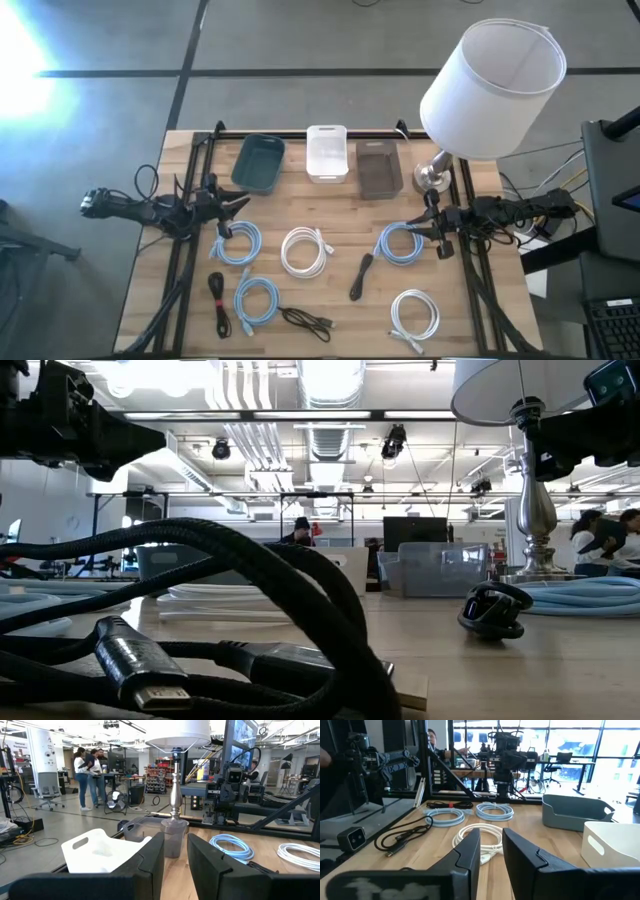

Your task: Pick & Place USB Port

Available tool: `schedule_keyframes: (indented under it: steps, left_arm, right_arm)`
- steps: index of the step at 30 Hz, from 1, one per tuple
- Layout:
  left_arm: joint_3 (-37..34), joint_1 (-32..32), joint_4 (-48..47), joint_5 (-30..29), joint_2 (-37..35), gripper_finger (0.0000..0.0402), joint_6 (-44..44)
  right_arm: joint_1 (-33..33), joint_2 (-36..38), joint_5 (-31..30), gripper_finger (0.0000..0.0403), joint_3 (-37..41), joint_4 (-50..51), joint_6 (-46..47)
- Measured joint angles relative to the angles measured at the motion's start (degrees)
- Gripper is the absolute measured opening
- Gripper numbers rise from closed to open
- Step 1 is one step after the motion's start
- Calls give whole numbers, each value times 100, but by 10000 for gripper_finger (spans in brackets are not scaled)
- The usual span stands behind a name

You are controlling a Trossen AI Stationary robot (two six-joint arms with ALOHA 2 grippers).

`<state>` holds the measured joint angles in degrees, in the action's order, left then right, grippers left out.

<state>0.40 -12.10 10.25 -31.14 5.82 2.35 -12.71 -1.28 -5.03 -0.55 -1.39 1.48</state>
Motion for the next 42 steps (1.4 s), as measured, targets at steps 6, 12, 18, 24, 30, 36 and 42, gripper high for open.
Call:
schedule_keyframes:
  steps: [6, 12, 18, 24, 30, 36, 42]
  left_arm:
    - [0, 0, -44, 308, -2, 87, 0]
    - [1, -2, -58, 404, 11, 87, 0]
    - [0, -2, -58, 407, 11, 87, 0]
    - [52, -2, -774, 428, 39, 87, 2]
    - [66, -2, -797, 415, 113, 87, 354]
    - [45, -4, -603, 409, 109, 87, 221]
    - [42, -7, -168, 402, 107, 87, 215]
  right_arm:
    - [0, 0, 2, 86, 2, -1, 0]
    - [2, 0, 0, 76, 0, -49, 0]
    - [1, 1, -1, 66, 0, -97, -62]
    - [1, 2, -60, 68, 0, -135, -821]
    - [4, 7, -441, 67, -1, -492, -1307]
    - [2, 2, -465, 65, -1, -629, -1397]
    - [2, -2, -765, 87, -1, -658, -691]
